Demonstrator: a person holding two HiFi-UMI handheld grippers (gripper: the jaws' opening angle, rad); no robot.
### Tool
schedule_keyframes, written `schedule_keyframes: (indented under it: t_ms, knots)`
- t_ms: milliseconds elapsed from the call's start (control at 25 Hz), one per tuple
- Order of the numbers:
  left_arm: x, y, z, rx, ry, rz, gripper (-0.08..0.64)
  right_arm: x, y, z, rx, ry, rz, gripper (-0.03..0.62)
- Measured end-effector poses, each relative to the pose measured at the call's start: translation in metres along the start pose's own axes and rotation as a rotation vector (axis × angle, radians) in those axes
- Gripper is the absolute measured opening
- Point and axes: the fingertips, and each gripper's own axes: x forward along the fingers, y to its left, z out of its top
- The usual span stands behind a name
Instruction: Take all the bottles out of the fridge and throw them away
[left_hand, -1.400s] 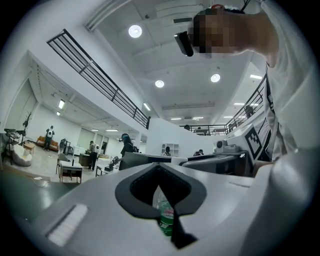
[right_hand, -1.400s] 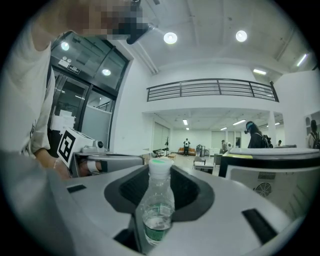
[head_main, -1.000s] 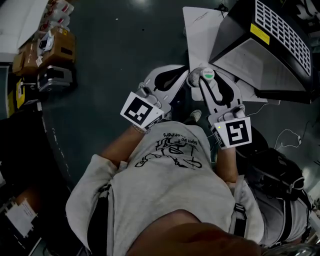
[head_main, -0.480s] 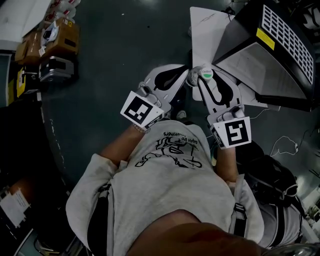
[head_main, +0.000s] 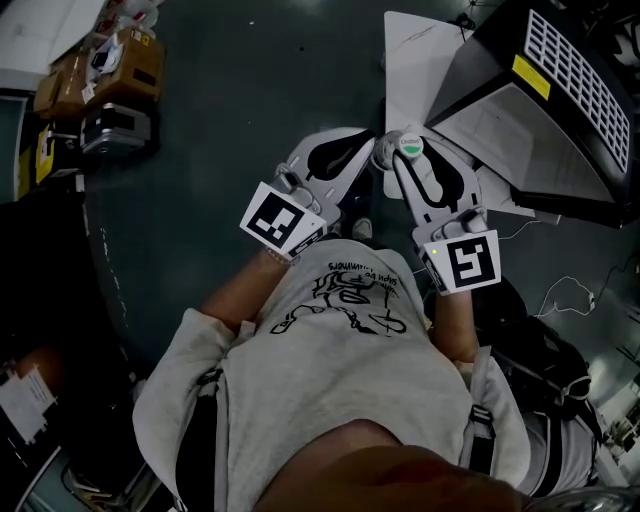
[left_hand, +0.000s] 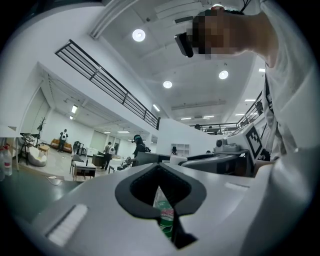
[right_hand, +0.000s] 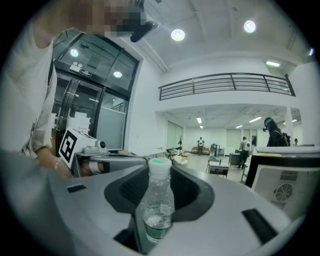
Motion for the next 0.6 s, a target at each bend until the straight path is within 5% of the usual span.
schedule_keyframes:
  t_ms: [600]
  knots:
    - [-0.026, -0.002, -0.029, -0.036, 0.034, 0.035, 0.008, 0.004, 0.025, -0.027, 0.015, 0.035, 0.061, 0.138]
